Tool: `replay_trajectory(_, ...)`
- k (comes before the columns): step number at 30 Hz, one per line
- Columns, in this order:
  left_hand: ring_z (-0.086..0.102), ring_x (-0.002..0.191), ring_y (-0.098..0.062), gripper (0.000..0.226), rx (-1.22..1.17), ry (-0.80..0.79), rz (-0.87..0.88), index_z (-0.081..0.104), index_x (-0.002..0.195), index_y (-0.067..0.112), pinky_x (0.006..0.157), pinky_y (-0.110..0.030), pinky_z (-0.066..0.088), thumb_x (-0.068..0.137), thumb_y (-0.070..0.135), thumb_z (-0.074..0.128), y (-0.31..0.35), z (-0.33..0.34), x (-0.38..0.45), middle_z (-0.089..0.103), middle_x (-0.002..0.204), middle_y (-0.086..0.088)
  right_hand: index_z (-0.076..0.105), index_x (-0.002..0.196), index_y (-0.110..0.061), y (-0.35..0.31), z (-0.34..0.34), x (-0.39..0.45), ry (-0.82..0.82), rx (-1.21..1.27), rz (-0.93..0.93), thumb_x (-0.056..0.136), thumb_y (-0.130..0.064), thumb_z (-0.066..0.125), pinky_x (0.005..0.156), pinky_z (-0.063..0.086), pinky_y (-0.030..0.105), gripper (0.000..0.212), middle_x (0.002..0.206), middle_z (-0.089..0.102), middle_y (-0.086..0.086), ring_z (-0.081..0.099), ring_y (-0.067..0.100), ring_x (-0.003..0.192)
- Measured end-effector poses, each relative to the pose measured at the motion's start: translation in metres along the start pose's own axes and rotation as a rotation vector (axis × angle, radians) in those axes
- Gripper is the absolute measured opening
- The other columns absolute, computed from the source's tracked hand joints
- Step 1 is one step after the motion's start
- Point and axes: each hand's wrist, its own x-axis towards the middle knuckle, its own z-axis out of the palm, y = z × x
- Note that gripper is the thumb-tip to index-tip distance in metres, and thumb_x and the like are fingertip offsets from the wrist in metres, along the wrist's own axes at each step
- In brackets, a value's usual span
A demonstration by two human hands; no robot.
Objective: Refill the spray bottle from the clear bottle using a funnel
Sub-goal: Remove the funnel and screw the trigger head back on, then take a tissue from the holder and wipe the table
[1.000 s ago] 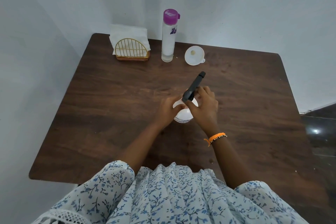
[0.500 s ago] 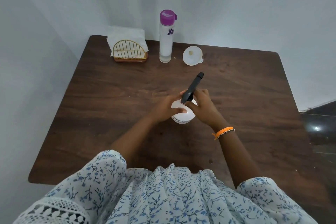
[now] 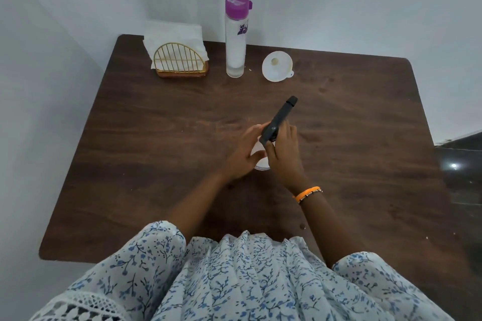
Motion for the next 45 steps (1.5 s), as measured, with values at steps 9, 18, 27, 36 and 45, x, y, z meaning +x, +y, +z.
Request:
replay_trajectory(9,0.048,0.121,-0.024,0.036,-0.084,0.253,-0.024,0.046,0.127,0.015,0.101,-0.051,0.04,0.091,0.014,0.053,-0.006,0.025,0.002,0.052,0.126,-0.006,0.048,0.104,-0.009,-0.008,0.017,0.002,0.194,0.055,0.118,0.088,-0.012,0.055,0.088,0.044,0.046,0.018,0.105,0.052,0.004,0.04,0.021,0.102)
replay_trajectory(18,0.038,0.126,-0.009,0.062,-0.048,0.137,-0.141,0.037,0.129,0.031,0.105,-0.033,0.033,0.078,0.024,0.07,0.005,0.012,0.0,0.039,0.131,0.01,0.045,0.1,-0.007,-0.008,-0.012,0.007,-0.015,0.32,0.068,0.092,-0.009,0.049,0.078,0.041,0.021,0.009,0.1,0.046,0.006,0.047,0.023,0.095)
replay_trajectory(27,0.04,0.124,-0.006,0.096,-0.16,-0.058,-0.268,0.03,0.138,0.029,0.1,-0.023,0.042,0.059,0.026,0.086,0.031,-0.008,-0.041,0.036,0.139,0.012,0.05,0.084,-0.009,-0.037,-0.033,-0.002,0.042,0.818,0.153,0.088,-0.029,0.057,0.069,0.042,0.038,0.022,0.074,0.045,0.009,0.047,0.021,0.069)
replay_trajectory(36,0.043,0.109,-0.005,0.09,0.006,0.241,-0.338,0.038,0.129,0.024,0.085,-0.018,0.038,0.055,0.037,0.088,0.046,0.008,-0.076,0.04,0.119,0.014,0.044,0.11,-0.017,-0.043,-0.012,0.002,0.173,0.775,0.317,0.083,-0.003,0.062,0.076,0.052,0.028,0.035,0.089,0.053,-0.002,0.056,0.011,0.079)
replay_trajectory(45,0.057,0.092,-0.009,0.023,-0.284,0.296,-0.515,0.058,0.11,0.015,0.079,-0.018,0.046,0.091,0.028,0.055,0.036,-0.024,-0.099,0.058,0.103,0.004,0.064,0.089,-0.008,-0.051,0.01,0.004,-0.161,0.767,0.36,0.088,-0.012,0.062,0.068,0.053,0.033,0.005,0.074,0.06,0.009,0.06,0.02,0.072)
